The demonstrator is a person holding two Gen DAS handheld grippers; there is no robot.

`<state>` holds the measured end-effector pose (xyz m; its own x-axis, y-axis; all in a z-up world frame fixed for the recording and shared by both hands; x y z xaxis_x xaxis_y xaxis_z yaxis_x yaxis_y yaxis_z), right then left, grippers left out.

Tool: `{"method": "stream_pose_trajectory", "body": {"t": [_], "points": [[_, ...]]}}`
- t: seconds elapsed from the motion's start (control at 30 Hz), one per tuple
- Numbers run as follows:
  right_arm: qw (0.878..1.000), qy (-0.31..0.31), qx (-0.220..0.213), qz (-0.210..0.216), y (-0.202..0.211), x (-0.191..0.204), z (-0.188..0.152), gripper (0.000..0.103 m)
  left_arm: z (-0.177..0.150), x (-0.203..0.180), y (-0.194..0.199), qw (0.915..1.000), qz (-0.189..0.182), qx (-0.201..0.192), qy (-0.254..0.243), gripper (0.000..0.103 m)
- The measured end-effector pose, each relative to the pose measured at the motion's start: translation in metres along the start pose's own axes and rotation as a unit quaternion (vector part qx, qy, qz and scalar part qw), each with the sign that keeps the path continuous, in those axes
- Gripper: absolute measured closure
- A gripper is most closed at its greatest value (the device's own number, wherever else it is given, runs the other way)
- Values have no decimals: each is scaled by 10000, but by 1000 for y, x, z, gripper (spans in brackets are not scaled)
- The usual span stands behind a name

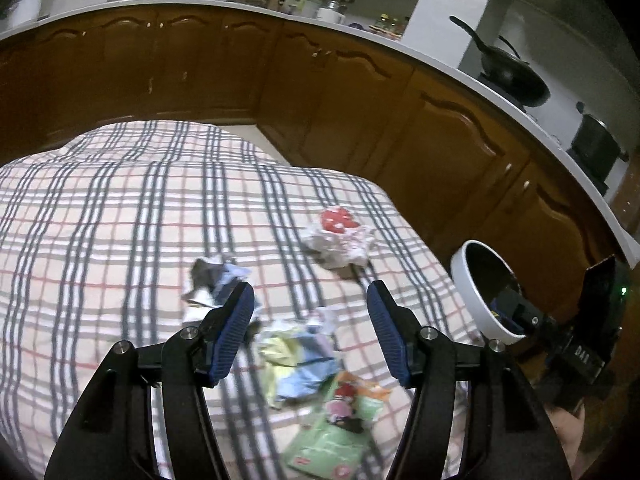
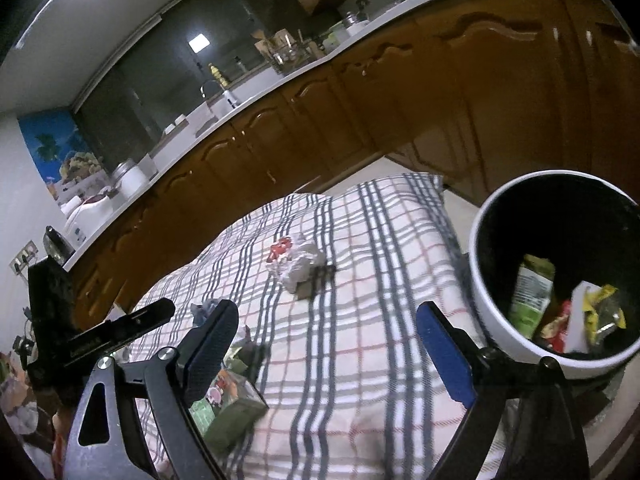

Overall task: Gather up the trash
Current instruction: 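Move both open tools back to the crumpled wrappers on the table, then grasp the blue foil wrapper with the left tool while the right tool grasps the red-and-white tissue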

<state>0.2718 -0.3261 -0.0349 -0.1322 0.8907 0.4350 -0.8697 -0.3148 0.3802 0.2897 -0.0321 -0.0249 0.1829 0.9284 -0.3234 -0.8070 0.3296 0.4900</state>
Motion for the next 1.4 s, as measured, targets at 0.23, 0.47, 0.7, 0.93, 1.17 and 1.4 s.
{"method": "stream_pose_trajectory", "body": {"t": [0.23, 0.47, 0.7, 0.93, 1.17, 1.4], "points": [[9997, 113, 181, 148, -29, 18, -3, 11, 2, 27, -2, 9996, 269, 66, 11, 44], [9990, 176, 340, 233, -55, 29, -4, 11, 3, 45, -11, 9986, 473, 232, -19, 44], [9982, 174, 500, 267, -83, 30, -3, 11, -2, 49, -31, 9970, 622, 445, -94, 44], [9956, -15, 869, 345, -125, 31, -9, 12, -10, 59, -53, 9950, 774, 628, -57, 44], [9940, 39, 1049, 319, -143, 31, -19, 87, -16, 54, -58, 9953, 675, 655, -215, 85], [9967, 162, 731, 311, -113, 28, -9, 92, -7, 43, -41, 9967, 625, 447, -249, 87]]}}
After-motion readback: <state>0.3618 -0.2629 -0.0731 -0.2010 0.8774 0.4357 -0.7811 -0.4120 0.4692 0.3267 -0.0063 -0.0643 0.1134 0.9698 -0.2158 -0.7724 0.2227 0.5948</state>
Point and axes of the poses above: each gripper's, at about its wrist camera, not at the fingertips, and y roughly against the way its jaws point, x to its left, z to its top, the point moved 4 cm from there along -y, roughly the way its jaws point, and after that the axes turned 12 degrees about -x, right-handed, at the moved point
